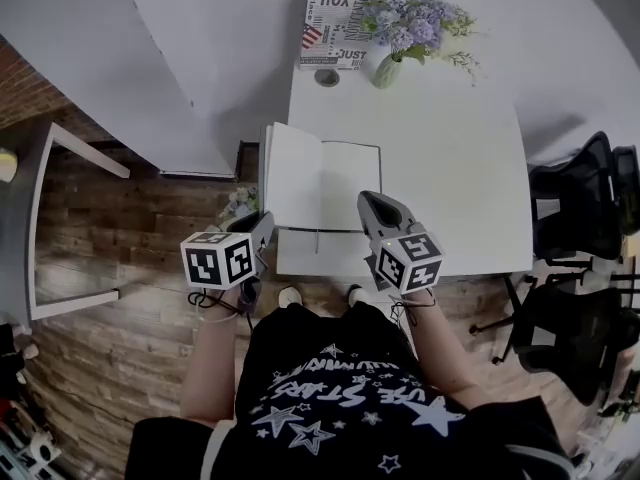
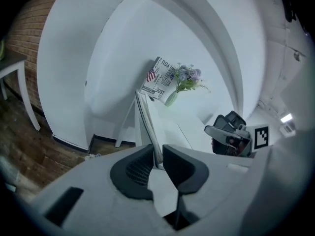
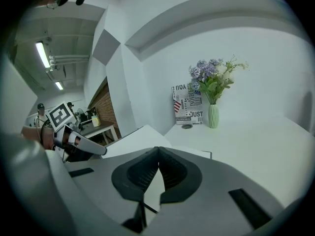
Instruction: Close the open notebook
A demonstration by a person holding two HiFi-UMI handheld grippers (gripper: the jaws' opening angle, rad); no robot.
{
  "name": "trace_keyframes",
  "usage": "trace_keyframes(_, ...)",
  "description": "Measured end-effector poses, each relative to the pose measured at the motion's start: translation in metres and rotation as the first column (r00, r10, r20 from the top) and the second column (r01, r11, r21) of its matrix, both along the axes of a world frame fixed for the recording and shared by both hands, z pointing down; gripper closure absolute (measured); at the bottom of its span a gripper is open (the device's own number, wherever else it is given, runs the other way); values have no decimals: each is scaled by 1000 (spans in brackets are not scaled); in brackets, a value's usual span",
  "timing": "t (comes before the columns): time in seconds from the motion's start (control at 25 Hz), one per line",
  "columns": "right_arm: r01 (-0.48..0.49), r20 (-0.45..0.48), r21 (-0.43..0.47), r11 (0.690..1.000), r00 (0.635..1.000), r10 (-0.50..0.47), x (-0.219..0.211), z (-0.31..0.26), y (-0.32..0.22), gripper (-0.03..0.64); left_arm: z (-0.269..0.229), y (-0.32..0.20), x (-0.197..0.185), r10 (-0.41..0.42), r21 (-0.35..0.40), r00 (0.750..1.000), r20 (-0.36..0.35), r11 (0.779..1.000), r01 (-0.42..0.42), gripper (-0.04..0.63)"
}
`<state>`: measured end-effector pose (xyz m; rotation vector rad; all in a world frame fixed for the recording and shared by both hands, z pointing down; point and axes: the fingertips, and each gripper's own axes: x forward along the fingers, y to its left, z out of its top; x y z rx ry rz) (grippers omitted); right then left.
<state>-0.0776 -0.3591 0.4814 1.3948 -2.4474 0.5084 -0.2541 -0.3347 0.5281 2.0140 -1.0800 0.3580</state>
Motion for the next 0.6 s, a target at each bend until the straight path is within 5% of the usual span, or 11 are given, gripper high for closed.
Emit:
trace_keyframes(0.32,51,23,34,998,998,-52,34,-16,-1,614,-36,5,38,-31,112,985,171,994,12,528)
trace_keyframes(0.6,46,53,43,998,997,-48,73,-20,-3,614,-55,4,90,-9,175,967,254,984,-37,536)
